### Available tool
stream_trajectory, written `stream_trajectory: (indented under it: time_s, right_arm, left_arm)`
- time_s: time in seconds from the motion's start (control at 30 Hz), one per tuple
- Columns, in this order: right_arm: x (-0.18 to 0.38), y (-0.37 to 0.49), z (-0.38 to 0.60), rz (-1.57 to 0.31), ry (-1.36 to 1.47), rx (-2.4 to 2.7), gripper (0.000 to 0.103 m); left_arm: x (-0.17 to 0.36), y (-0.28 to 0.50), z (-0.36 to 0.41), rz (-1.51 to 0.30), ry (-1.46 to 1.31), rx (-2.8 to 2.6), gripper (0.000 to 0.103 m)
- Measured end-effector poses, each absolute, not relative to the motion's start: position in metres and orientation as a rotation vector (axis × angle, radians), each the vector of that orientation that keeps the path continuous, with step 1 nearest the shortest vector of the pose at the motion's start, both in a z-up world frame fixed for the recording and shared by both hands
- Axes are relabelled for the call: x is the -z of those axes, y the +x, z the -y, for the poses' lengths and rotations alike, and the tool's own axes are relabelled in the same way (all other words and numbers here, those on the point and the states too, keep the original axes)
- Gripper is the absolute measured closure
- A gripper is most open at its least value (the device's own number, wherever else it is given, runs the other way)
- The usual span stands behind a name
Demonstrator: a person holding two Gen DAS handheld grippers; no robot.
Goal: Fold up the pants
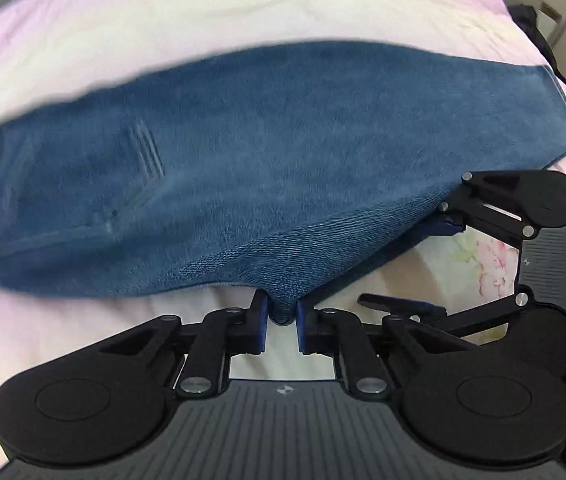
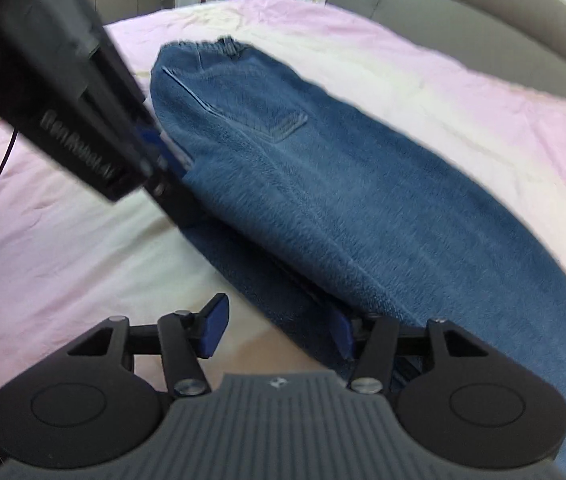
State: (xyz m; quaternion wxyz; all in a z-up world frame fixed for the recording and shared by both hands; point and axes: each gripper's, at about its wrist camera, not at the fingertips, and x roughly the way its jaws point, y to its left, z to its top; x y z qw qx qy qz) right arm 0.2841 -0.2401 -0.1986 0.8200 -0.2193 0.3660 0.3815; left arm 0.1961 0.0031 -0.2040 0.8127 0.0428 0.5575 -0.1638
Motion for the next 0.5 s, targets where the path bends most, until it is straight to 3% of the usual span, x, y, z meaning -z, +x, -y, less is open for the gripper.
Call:
stream_trajectory:
  time_s: [0.2, 0.37, 0.5]
  right_arm:
    - [0.211, 0.281, 0.246, -0.829, -0.444, -0.813, 0.056]
    - [0.185, 0.273, 0.267, -0.885, -0.376, -0.836, 0.057]
    - [0.155, 0.272, 0.287, -0.872, -0.285, -0.848, 0.067]
  left_arm:
    - [0.236, 0.199, -0.022, -1.261, -0.068, 0.346, 0.086]
    - [0.207, 0.194, -0.040, -1.257, -0.010, 0.398, 0.087]
    - [0.168, 0.203, -0.072, -1.122, -0.008, 0.343, 0.085]
